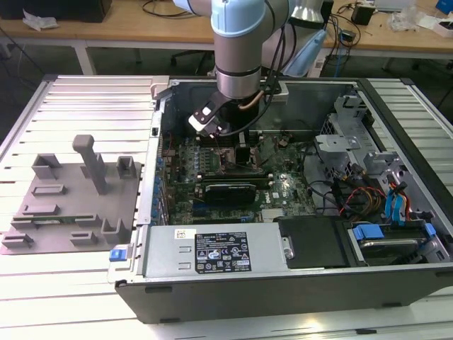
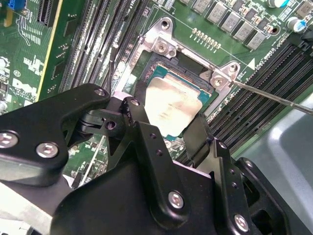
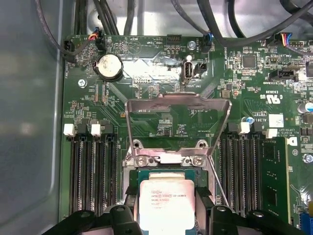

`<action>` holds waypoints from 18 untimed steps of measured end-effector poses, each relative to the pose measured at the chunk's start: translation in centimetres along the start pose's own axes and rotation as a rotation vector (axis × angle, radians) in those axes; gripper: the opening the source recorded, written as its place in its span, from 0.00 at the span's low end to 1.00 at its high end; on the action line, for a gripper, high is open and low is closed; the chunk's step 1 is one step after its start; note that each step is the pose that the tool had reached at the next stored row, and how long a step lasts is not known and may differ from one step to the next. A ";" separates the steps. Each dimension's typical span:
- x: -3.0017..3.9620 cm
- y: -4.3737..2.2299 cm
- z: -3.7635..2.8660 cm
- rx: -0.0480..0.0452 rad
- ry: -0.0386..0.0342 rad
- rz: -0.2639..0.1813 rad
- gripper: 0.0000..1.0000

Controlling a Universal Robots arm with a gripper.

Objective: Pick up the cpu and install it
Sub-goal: 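Place the cpu into insertion slot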

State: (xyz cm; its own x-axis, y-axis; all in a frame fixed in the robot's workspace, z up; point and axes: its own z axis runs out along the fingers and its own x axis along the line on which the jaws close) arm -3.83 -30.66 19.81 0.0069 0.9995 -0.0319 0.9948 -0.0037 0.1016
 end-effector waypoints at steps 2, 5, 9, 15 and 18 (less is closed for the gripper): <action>0.00 -0.17 -0.01 -0.0026 -0.0003 0.000 0.55; -0.04 -0.29 0.04 -0.0051 -0.0047 0.000 0.55; -0.04 -0.31 0.23 -0.0050 -0.0056 0.000 0.55; -0.03 -0.32 0.29 -0.0051 -0.0056 0.000 0.55; -0.03 -0.30 0.30 -0.0049 -0.0055 0.000 0.55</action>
State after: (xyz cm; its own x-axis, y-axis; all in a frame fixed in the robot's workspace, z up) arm -4.09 -30.71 19.49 0.0075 0.9993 -0.0374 0.9943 -0.0035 0.1065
